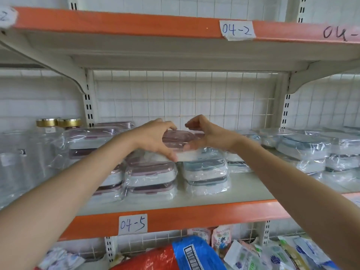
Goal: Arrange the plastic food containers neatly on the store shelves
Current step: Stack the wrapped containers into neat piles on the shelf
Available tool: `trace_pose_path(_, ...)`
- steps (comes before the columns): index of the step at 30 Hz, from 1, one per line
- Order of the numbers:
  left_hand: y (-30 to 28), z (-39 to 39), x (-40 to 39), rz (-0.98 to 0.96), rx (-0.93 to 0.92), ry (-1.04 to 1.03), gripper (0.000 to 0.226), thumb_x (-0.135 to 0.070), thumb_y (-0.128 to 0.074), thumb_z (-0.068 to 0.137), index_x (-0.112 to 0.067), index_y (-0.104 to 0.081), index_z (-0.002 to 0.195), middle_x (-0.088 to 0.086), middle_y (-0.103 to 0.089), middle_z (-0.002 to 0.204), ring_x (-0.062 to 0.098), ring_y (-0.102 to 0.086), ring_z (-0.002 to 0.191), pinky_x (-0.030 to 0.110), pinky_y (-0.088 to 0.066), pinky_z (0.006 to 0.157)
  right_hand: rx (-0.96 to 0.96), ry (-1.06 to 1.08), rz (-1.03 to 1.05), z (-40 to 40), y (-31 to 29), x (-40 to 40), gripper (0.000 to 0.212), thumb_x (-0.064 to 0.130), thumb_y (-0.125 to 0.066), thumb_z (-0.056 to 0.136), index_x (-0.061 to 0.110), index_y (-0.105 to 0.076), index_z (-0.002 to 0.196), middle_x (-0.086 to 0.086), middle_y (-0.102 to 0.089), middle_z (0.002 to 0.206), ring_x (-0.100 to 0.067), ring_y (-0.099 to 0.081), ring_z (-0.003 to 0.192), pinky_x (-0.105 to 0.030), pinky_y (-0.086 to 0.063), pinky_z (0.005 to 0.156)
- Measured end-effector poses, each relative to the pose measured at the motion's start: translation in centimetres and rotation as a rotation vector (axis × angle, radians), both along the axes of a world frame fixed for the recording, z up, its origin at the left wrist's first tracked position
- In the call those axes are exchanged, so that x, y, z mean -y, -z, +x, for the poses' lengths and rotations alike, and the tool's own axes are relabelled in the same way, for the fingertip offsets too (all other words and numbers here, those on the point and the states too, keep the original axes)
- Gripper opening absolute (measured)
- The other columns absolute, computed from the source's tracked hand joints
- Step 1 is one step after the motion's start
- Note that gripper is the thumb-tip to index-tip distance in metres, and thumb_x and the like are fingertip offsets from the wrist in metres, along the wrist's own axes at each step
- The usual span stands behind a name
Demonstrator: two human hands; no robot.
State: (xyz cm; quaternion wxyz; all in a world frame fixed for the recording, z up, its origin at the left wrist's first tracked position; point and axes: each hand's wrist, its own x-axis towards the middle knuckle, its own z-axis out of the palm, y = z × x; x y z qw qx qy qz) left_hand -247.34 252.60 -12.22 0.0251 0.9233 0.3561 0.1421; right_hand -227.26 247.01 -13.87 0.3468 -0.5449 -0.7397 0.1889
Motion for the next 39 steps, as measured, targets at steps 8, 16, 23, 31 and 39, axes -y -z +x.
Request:
trace_pose_path(8, 1.2, -3.3, -1.5, -0.013, 0.048, -0.067, 0.077, -0.049, -0.071, 0.076, -0.039, -0.031, 0.140, -0.004, -0.041, 0.117, 0.016, -0.045, 0.111, 0.027, -0.033, 0.083, -0.045, 0.197, -0.011, 4.7, 0.7, -1.2, 0.048, 0.025, -0.066, 0.086, 0.022, -0.047, 0.130, 0.000, -0.045, 0.139, -0.014, -0.039, 0.130, -0.034, -0.030, 0.111)
trace_pose_path(16, 1.4, -2.1, -1.1, -0.040, -0.235, -0.090, 0.079, -0.051, -0.066, 0.081, -0.024, -0.027, 0.144, 0.000, -0.036, 0.144, 0.016, -0.041, 0.123, 0.030, -0.038, 0.099, 0.308, 0.474, 0.038, 8.8, 2.1, -1.4, 0.051, 0.009, -0.061, 0.087, 0.008, -0.044, 0.136, -0.012, -0.042, 0.139, -0.025, -0.042, 0.127, -0.026, -0.033, 0.098)
trace_pose_path(23, 2.9, 3.6, 0.5, 0.179, -0.071, 0.020, 0.075, -0.059, -0.056, 0.084, -0.024, -0.031, 0.145, -0.003, -0.034, 0.145, 0.015, -0.037, 0.130, 0.032, -0.035, 0.103, 0.530, 0.682, 0.037, 12.8, 1.7, -1.8, 0.069, 0.017, -0.063, 0.084, 0.014, -0.031, 0.145, -0.009, -0.030, 0.149, -0.028, -0.027, 0.135, -0.044, -0.030, 0.110)
trace_pose_path(31, 6.5, 10.0, 1.7, 0.222, -0.157, 0.058, 0.061, -0.065, -0.050, 0.084, -0.010, -0.054, 0.112, 0.004, -0.055, 0.115, 0.022, -0.053, 0.102, 0.031, -0.042, 0.076, 0.781, 0.713, 0.064, 14.1, 4.0, -1.9, 0.071, 0.032, -0.067, 0.084, 0.017, -0.031, 0.143, -0.005, -0.039, 0.145, -0.026, -0.036, 0.133, -0.040, -0.027, 0.110)
trace_pose_path(39, 10.0, 10.0, 0.8, 0.357, 0.051, 0.093, 0.054, -0.057, -0.038, 0.094, -0.014, -0.043, 0.127, 0.004, -0.049, 0.127, 0.024, -0.046, 0.116, 0.035, -0.036, 0.094, 0.892, 0.804, 0.082, 13.1, 4.7, -1.8, 0.069, 0.030, -0.067, 0.085, 0.017, -0.031, 0.142, -0.003, -0.037, 0.145, -0.023, -0.028, 0.137, -0.039, -0.025, 0.112)
